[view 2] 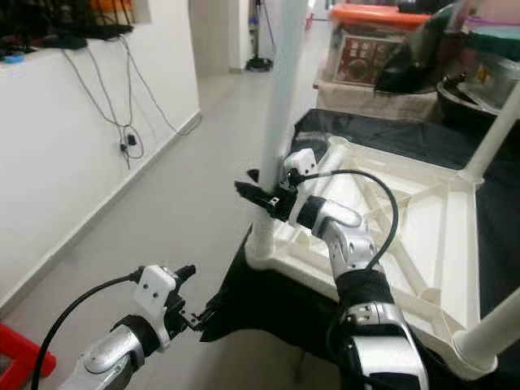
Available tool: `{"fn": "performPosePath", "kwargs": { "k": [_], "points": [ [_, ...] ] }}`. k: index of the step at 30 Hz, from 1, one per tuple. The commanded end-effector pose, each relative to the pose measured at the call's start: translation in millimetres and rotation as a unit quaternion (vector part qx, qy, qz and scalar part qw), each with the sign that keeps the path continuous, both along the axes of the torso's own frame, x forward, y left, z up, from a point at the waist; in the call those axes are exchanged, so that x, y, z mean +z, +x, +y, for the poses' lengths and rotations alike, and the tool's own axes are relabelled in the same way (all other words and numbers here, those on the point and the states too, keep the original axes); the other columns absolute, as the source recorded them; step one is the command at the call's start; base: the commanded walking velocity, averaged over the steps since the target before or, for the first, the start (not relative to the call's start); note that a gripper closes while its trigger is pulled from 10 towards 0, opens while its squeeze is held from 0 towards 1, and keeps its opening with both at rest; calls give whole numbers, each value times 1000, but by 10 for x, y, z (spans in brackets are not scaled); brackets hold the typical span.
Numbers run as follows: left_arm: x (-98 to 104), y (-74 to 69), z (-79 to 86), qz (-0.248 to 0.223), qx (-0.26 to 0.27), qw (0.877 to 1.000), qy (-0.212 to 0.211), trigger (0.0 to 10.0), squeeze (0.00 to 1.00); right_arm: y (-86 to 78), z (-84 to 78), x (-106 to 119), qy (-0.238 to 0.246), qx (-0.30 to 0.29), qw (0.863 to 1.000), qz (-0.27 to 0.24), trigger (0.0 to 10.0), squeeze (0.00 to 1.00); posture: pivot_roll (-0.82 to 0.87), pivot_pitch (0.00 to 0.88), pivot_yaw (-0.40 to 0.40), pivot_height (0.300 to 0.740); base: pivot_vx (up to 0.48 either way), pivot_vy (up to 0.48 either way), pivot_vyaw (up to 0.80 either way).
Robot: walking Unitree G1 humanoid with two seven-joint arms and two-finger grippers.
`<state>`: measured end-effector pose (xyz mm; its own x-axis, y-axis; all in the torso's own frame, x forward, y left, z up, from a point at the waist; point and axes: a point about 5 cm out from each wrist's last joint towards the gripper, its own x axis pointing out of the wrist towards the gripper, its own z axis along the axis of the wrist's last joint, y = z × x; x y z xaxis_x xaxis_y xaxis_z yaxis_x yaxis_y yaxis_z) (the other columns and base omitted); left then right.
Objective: Building children table
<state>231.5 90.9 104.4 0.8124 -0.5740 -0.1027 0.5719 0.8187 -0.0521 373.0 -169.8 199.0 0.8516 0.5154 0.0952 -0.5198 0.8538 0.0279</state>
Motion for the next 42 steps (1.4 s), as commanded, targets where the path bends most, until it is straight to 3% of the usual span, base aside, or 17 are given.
{"fn": "performPosePath", "kwargs": {
  "k": [1,4,6,8,16,17,18,21,22,26,27,28,29,33,35,39,42],
  "points": [
    [-42,-10,20,9,-1,1000,4,10000,0,-42,-409,-178,14,-228,973,40,0,0,83,0,-2,740,0,0,0],
    [-42,-12,19,9,-1,1000,4,10000,0,-125,-525,-216,0,-333,942,41,0,0,83,0,-3,740,0,0,0],
    [-42,-14,15,9,-2,1000,4,10000,0,-332,-622,-264,11,-472,880,44,0,0,87,1,-4,740,0,0,0],
    [-42,-15,14,9,-2,1000,4,10000,0,-405,-601,-279,25,-504,862,45,0,0,89,1,-5,740,0,0,0],
    [-40,-16,9,9,-1,1000,3,10000,0,-473,-315,-380,75,-533,840,69,0,0,90,4,-8,740,0,0,0],
    [-38,-16,8,9,-1,1000,3,10000,0,-465,-230,-396,83,-525,844,71,0,0,91,4,-9,740,0,0,0],
    [-37,-16,7,9,0,1000,3,10000,0,-439,-151,-411,85,-503,857,72,10000,0,90,6,-10,740,0,0,0],
    [-35,-16,4,9,0,1000,2,10000,0,-397,-44,-414,91,-466,878,63,10000,0,89,6,-9,740,0,0,0],
    [-34,-16,4,9,0,1000,2,10000,0,-394,2,-394,88,-453,886,55,10000,1000,89,6,-11,740,0,0,0],
    [-37,-17,2,10,0,1000,1,10000,0,-365,11,-390,91,-429,897,49,10000,1000,85,6,-10,740,0,0,0],
    [-38,-18,1,10,1,1000,1,10000,0,-359,-5,-371,93,-420,902,40,10000,655,85,8,-11,740,0,0,0],
    [-38,-18,1,10,1,1000,1,10000,0,-359,-5,-371,93,-420,902,40,10000,655,85,8,-11,740,0,0,0],
    [-38,-17,0,10,1,1000,0,10000,0,-333,-28,-345,103,-388,915,29,10000,0,83,9,-6,740,0,0,0],
    [-38,-15,-2,11,0,1000,0,10000,0,-302,-49,-299,106,-332,937,15,10000,0,84,6,-8,740,0,0,0],
    [-40,-13,0,11,0,1000,0,10000,0,-256,-138,-226,96,-188,978,4,10000,0,83,4,-6,740,0,0,0],
    [-45,-14,6,12,-1,1000,0,10000,0,-301,-210,-177,70,6,997,26,10000,0,85,0,-6,740,0,0,0],
    [-47,-15,8,12,-1,1000,1,10000,0,-321,-202,-161,59,62,996,34,10000,0,85,0,-8,740,0,0,0]
  ]
}}
